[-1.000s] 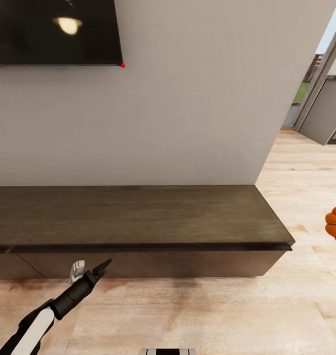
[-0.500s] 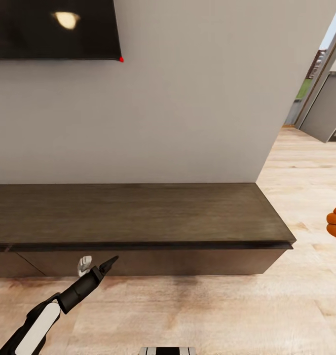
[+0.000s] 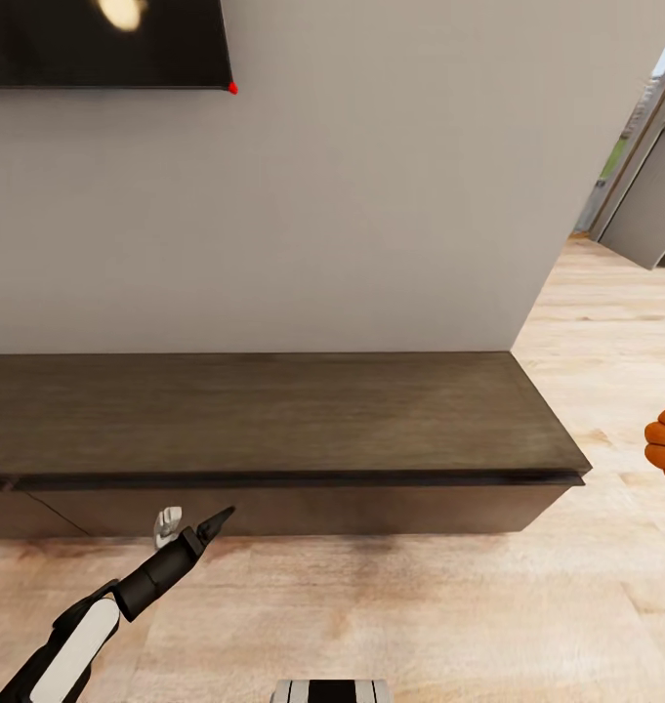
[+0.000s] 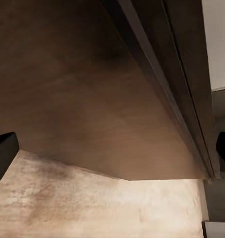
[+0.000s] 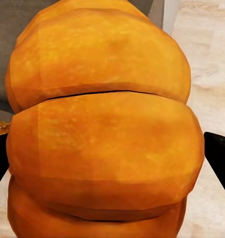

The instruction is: Place each of the two pumpkins and all three candles from the living room inside a cabinet in the living room (use any cabinet), then make sure every cabinet is closed, and position the cauldron so it is next to a table in the living room.

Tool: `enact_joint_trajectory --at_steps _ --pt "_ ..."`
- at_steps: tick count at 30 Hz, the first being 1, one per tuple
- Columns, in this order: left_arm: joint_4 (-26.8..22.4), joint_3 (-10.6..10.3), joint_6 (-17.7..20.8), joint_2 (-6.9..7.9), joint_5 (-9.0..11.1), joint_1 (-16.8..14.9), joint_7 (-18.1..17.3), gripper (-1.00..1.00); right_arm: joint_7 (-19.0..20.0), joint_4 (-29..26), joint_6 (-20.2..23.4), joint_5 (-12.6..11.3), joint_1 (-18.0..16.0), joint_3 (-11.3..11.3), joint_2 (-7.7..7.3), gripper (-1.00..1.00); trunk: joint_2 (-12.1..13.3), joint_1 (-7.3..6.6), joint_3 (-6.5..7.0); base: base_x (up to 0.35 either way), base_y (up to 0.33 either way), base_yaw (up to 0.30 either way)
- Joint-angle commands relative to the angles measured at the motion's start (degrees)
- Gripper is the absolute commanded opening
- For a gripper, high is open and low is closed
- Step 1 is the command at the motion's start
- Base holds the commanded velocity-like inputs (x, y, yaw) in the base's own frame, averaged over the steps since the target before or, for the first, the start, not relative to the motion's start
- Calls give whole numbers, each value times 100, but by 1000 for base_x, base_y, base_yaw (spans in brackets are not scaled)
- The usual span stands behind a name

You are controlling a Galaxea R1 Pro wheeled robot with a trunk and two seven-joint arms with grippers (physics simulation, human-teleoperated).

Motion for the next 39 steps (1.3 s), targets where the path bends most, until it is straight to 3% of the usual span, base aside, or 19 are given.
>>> enact_joint_trajectory --at_steps 1,39 --pt "0 -7 46 4 60 -3 2 100 19 3 61 -13 -6 0 -1 -100 -2 -1 -5 0 0 0" --pt "8 -7 44 8 52 -3 9 100 19 -2 61 -12 -6 0 17 -100 -2 -1 -5 58 9 0"
